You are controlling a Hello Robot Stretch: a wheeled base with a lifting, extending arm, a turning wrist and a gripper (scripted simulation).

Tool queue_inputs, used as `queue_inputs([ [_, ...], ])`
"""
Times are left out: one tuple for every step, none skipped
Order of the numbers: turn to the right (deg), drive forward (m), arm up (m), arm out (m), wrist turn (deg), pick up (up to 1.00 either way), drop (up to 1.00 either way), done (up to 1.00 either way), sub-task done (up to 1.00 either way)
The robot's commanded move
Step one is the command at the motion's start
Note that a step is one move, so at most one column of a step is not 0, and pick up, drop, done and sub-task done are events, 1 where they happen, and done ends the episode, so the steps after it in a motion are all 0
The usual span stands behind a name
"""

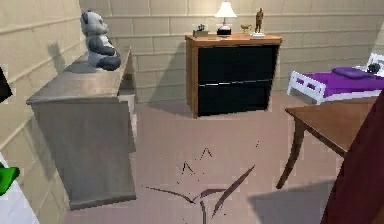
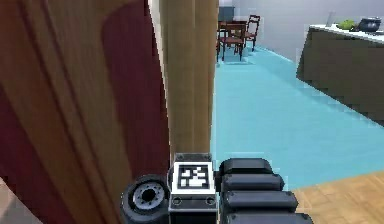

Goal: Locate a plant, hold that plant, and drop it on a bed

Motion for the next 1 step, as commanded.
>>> queue_inputs([
  [0.0, 0.5, 0.0, 0.0, 0.0, 0.0, 0.0, 0.0, 0.0],
])
